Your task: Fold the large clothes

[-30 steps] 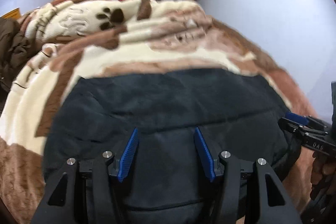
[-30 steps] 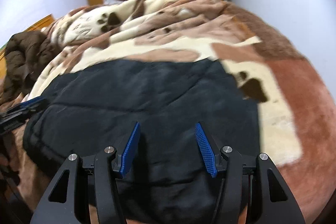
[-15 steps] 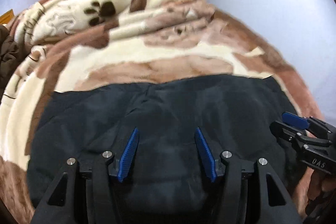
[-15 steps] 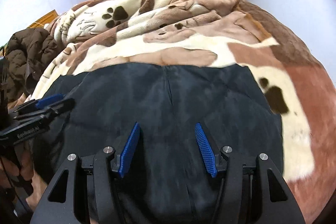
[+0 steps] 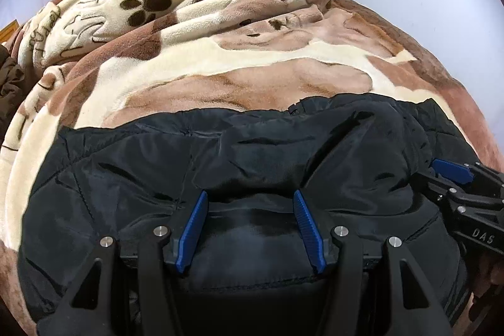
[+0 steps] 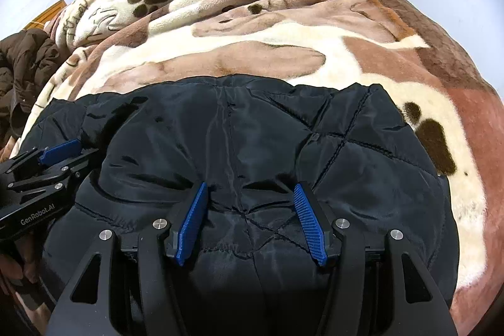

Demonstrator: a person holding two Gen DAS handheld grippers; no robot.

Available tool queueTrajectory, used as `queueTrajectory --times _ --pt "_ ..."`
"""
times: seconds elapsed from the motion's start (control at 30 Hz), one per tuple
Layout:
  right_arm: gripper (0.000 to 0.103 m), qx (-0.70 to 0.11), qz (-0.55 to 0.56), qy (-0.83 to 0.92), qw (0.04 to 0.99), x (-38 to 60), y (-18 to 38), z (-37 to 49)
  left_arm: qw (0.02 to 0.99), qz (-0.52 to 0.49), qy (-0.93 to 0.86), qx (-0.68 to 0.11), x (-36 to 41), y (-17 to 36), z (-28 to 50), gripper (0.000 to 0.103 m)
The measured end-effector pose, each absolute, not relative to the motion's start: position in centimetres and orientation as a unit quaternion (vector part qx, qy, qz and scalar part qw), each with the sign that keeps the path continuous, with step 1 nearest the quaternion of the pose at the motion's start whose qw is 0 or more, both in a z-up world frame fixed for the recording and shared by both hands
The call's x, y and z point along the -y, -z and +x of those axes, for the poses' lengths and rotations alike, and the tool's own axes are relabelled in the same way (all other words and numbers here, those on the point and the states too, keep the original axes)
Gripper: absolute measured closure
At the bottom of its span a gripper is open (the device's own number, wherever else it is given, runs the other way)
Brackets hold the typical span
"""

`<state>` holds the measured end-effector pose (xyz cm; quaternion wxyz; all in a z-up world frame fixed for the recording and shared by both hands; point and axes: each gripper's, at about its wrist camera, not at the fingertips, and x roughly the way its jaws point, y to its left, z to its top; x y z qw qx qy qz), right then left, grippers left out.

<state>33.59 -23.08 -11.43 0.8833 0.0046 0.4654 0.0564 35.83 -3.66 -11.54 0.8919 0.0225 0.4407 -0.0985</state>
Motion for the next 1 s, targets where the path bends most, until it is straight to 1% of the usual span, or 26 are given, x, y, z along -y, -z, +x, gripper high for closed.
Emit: queueTrajectory --times 0.27,0.43,0.57,0.7,0.77,0.9,1.0 --pt "0.046 -0.438 0.015 -0.054 0.897 24.1 8.0 30.9 0.903 0.039 0.089 -0.418 3.2 8.4 33.7 0.044" --pt "0.046 -0.414 0.02 -0.058 0.908 25.3 6.2 27.6 0.914 0.034 0.084 -0.396 1.2 6.7 31.0 0.044" --pt "0.046 -0.414 0.025 -0.05 0.908 26.4 6.6 25.7 0.917 0.025 0.062 -0.392 -1.7 7.2 28.6 0.044" --pt "0.046 -0.442 0.019 -0.034 0.896 27.3 9.2 25.8 0.903 0.001 0.045 -0.426 -4.0 9.9 28.6 0.044" --pt "0.046 -0.454 0.014 -0.034 0.89 27.3 10.3 26.4 0.903 -0.007 0.048 -0.427 -4.1 10.5 29.0 0.044" --pt "0.046 -0.449 0.013 -0.029 0.893 27.2 9.3 26.2 0.904 -0.011 0.053 -0.424 -4.0 9.6 28.9 0.045" --pt "0.046 -0.434 0.025 -0.034 0.9 27.9 8.1 24.9 0.912 -0.019 0.053 -0.407 -5.1 8.5 27.7 0.045"
